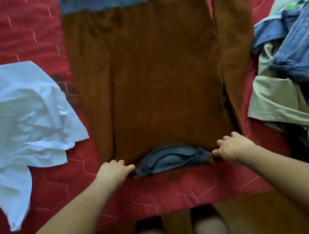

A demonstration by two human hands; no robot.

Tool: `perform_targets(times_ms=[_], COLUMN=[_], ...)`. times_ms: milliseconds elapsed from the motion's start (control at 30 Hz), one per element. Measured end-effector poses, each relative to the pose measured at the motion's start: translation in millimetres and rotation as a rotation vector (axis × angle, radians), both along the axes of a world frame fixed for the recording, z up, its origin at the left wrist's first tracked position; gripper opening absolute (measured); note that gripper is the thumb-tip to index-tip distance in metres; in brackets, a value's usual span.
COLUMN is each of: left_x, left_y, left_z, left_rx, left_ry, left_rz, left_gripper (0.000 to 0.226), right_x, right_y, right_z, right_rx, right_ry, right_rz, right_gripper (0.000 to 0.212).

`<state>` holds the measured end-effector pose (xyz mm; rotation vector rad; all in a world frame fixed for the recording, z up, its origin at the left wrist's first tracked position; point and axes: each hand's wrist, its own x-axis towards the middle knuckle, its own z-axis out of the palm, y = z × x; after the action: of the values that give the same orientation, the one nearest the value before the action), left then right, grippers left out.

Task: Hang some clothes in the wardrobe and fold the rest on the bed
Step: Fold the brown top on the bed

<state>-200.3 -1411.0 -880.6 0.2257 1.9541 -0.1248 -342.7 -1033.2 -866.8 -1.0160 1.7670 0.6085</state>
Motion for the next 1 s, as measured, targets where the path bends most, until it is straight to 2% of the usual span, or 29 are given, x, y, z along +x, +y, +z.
perform_targets(times_ms=[100, 167, 267, 333, 400, 500, 733, 900, 1000], left_x=[10.0, 4.9, -12.8, -28.0, -46.2, -77.7, -163.9, -215.9, -233.5], left_y=[6.4, 5.5, -8.2, -23.9, -42.0, -69.4, -135.3, -168.7, -179.2], left_z=[-4.7, -1.0, 11.8, 19.7, 21.0, 11.4, -17.6, -32.9, -27.8], left_rx=[-0.029, 0.005, 0.108, 0.123, 0.109, 0.134, 0.364, 0.496, 0.555], left_ry=[-0.055, -0.014, 0.314, 0.584, 0.714, 0.773, 0.843, 0.845, 0.780], left_rz=[0.038, 0.105, 0.320, 0.499, 0.675, 0.913, 1.372, 1.706, 1.881], left_gripper=[0.054, 0.040, 0.026, 0.021, 0.022, 0.031, 0.059, 0.064, 0.052], right_x=[11.3, 10.2, -6.6, -28.6, -55.1, -90.0, -160.8, -206.9, -219.5], right_y=[-4.2, -16.5, -54.0, -88.1, -128.8, -198.0, -350.2, -412.2, -416.8], right_z=[-5.9, -3.7, 5.5, 11.2, 14.8, 13.4, -3.0, -23.9, -34.5], right_rx=[0.106, 0.132, 0.092, -0.043, -0.194, -0.344, -0.758, -0.800, -0.789], right_ry=[-0.041, -0.041, -0.031, 0.000, 0.018, 0.014, 0.055, -0.014, 0.113], right_rz=[0.006, -0.033, -0.228, -0.357, -0.428, -0.547, -0.990, -1.400, -1.427], right_gripper=[0.045, 0.043, 0.041, 0.036, 0.034, 0.039, 0.057, 0.073, 0.058])
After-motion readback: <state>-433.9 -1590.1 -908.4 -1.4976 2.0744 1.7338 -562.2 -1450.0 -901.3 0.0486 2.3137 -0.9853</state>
